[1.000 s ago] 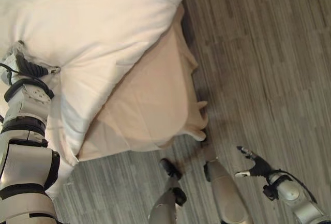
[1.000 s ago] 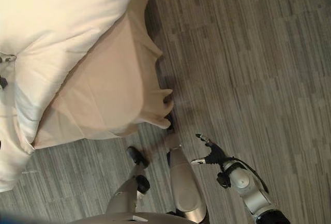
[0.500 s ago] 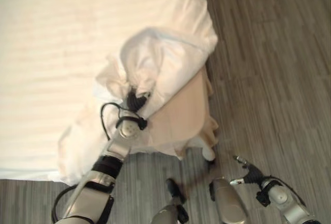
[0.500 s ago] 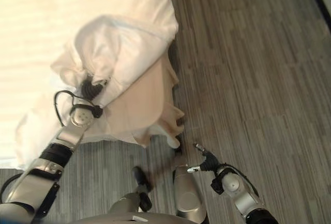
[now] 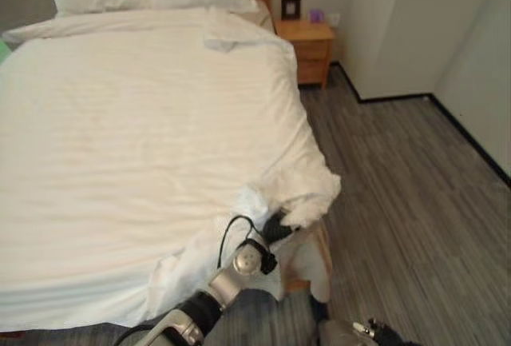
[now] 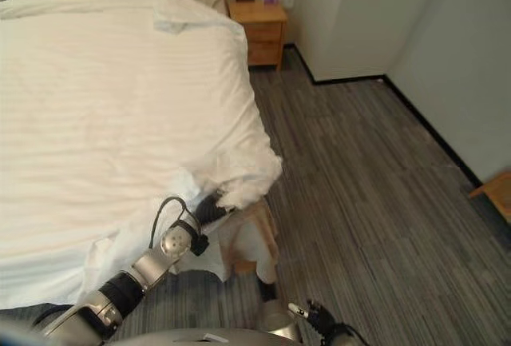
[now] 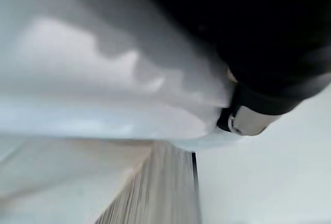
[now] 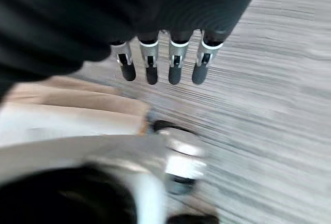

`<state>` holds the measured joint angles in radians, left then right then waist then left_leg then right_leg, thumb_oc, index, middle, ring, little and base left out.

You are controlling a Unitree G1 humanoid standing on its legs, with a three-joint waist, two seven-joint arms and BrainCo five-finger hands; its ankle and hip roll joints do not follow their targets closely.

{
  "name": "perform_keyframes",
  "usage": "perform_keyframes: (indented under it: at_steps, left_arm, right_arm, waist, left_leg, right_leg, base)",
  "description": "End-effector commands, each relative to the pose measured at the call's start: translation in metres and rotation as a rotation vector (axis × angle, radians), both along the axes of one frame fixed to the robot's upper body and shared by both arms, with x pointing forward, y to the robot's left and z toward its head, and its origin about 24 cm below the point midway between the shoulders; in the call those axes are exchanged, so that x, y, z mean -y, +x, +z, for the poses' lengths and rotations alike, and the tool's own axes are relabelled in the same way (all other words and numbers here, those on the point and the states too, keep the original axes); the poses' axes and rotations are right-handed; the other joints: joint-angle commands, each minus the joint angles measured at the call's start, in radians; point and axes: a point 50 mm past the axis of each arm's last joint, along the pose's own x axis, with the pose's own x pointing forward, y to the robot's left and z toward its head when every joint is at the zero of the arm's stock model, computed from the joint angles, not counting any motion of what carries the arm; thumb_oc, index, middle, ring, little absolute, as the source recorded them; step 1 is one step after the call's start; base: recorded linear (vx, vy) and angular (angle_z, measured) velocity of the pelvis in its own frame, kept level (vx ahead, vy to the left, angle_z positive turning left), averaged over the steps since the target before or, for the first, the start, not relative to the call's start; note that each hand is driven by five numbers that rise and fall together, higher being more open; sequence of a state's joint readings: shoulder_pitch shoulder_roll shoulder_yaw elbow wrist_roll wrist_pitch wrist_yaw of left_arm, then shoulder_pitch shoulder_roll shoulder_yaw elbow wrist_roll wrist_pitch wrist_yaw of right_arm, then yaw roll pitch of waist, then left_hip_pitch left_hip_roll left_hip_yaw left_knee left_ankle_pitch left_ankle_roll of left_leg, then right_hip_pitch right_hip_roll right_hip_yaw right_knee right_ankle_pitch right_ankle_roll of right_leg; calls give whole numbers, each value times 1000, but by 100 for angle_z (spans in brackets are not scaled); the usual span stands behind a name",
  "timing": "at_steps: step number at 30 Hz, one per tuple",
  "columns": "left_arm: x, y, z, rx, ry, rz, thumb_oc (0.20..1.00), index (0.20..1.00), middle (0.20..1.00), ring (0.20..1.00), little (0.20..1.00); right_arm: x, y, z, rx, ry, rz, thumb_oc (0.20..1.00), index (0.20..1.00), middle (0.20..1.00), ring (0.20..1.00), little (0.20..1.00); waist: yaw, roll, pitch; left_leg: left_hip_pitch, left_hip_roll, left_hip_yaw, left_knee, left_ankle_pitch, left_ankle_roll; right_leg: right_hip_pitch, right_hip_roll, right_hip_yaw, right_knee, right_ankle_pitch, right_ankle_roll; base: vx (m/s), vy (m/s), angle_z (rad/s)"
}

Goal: Making the bed.

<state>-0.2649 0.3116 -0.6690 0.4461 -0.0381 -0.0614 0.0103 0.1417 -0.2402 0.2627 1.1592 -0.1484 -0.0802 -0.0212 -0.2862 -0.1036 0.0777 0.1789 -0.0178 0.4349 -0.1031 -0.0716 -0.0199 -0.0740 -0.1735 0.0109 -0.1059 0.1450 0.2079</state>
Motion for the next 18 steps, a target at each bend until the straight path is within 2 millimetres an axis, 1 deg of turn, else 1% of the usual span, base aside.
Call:
perform_keyframes:
  at_steps: [1, 3, 4, 5, 6, 7, 8, 9, 10, 12, 14, 15, 16, 17, 18]
  left_arm:
    - [97, -23, 42, -43, -395, -337, 1000, 1000, 1000, 1000, 1000]
    - [105, -33, 37, -105, -403, -403, 1000, 1000, 1000, 1000, 1000]
    - [111, -43, 33, -172, -429, -452, 1000, 1000, 1000, 1000, 1000]
    - [111, -43, 33, -173, -429, -453, 1000, 1000, 1000, 1000, 1000]
    - [111, -46, 30, -196, -437, -460, 1000, 1000, 1000, 1000, 1000]
    - [112, -49, 31, -212, -449, -467, 1000, 1000, 1000, 1000, 1000]
    - [113, -49, 30, -216, -441, -479, 1000, 1000, 1000, 1000, 1000]
    - [114, -49, 33, -206, -450, -488, 1000, 1000, 1000, 1000, 1000]
    - [114, -49, 33, -205, -449, -488, 1000, 1000, 1000, 1000, 1000]
    - [116, -52, 35, -235, -485, -501, 1000, 1000, 1000, 1000, 1000]
    - [116, -54, 39, -256, -514, -527, 1000, 1000, 1000, 1000, 1000]
    - [116, -55, 43, -267, -546, -538, 1000, 1000, 1000, 1000, 1000]
    - [113, -51, 55, -249, -602, -542, 1000, 1000, 1000, 1000, 1000]
    - [113, -50, 55, -248, -601, -542, 1000, 1000, 1000, 1000, 1000]
    - [109, -45, 68, -208, -638, -542, 1000, 1000, 1000, 1000, 1000]
  right_arm:
    - [33, 1, 6, -37, -102, -31, 1000, 1000, 1000, 1000, 1000]
    - [39, -13, 4, -95, -120, -71, 1000, 1000, 1000, 1000, 1000]
    - [43, -25, 4, -139, -133, -123, 1000, 1000, 1000, 1000, 1000]
    - [43, -25, 4, -139, -133, -124, 1000, 1000, 1000, 1000, 1000]
    - [45, -32, 4, -160, -142, -140, 1000, 1000, 1000, 1000, 1000]
    - [49, -35, 5, -160, -163, -160, 1000, 1000, 1000, 1000, 1000]
    - [54, -39, 6, -173, -190, -180, 1000, 1000, 1000, 1000, 1000]
    - [62, -43, 9, -182, -228, -218, 1000, 1000, 1000, 1000, 1000]
    - [62, -43, 9, -182, -227, -217, 1000, 1000, 1000, 1000, 1000]
    - [70, -47, 11, -197, -267, -234, 1000, 1000, 1000, 1000, 1000]
    - [80, -50, 15, -214, -304, -229, 1000, 1000, 1000, 1000, 1000]
    - [86, -49, 17, -211, -319, -237, 1000, 1000, 1000, 1000, 1000]
    - [96, -44, 22, -192, -350, -246, 1000, 1000, 1000, 1000, 1000]
    - [96, -44, 22, -192, -349, -245, 1000, 1000, 1000, 1000, 1000]
    - [105, -35, 27, -149, -375, -268, 1000, 1000, 1000, 1000, 1000]
  waist:
    - [-81, 91, 56]
    - [-93, 88, 52]
    - [-99, 82, 45]
    - [-98, 81, 45]
    - [-100, 79, 41]
    - [-101, 76, 45]
    - [-96, 78, 55]
    - [-92, 79, 68]
    - [-90, 77, 66]
    - [-88, 77, 74]
    - [-77, 73, 70]
    - [-71, 69, 68]
    - [-56, 65, 66]
    - [-56, 63, 65]
    - [-47, 62, 64]
  left_leg:
    - [42, 51, -34, 16, -17, -33]
    - [57, 46, -33, 16, -28, -26]
    - [56, 42, -26, 16, -27, -20]
    - [57, 42, -25, 16, -27, -20]
    - [60, 41, -27, 16, -29, -18]
    - [61, 39, -30, 16, -29, -15]
    - [67, 39, -30, 16, -33, -9]
    - [73, 38, -10, 16, -34, -4]
    - [70, 37, -7, 16, -30, -5]
    - [79, 38, 4, 16, -36, -5]
    - [78, 35, 7, 16, -35, -4]
    - [80, 35, 6, 16, -37, -4]
    - [83, 36, 0, 16, -42, -3]
    - [80, 35, 1, 16, -37, -4]
    - [82, 37, -3, 16, -40, -4]
  right_leg:
    - [-7, 20, 17, 62, 12, -1]
    - [4, 21, 20, 62, 10, 5]
    - [0, 20, 35, 66, 20, 7]
    - [0, 19, 35, 66, 20, 7]
    - [3, 19, 38, 68, 18, 8]
    - [0, 19, 40, 80, 22, 10]
    - [-1, 15, 22, 102, 14, 15]
    - [-16, 8, -6, 139, 22, 21]
    - [-21, 8, -3, 138, 26, 19]
    - [-28, 1, -26, 142, 44, 28]
    - [-28, -6, -43, 133, 60, 26]
    - [-23, -7, -48, 129, 65, 28]
    - [-11, -11, -63, 121, 66, 32]
    - [-14, -12, -62, 120, 69, 30]
    - [-6, -17, -75, 119, 67, 33]
  base:
    - [-90, 82, 3]
    - [-94, 103, -15]
    - [-70, 85, -41]
    - [-67, 60, -46]
    - [-46, 38, -31]
    - [-74, 76, -27]
    - [-112, 88, -24]
    - [-88, 59, -19]
    - [-73, 27, -21]
    - [-29, 24, -25]
    - [-13, 16, -20]
    - [23, 7, -6]
    - [0, 0, 0]
    - [15, -3, 11]
    - [-8, -20, 12]
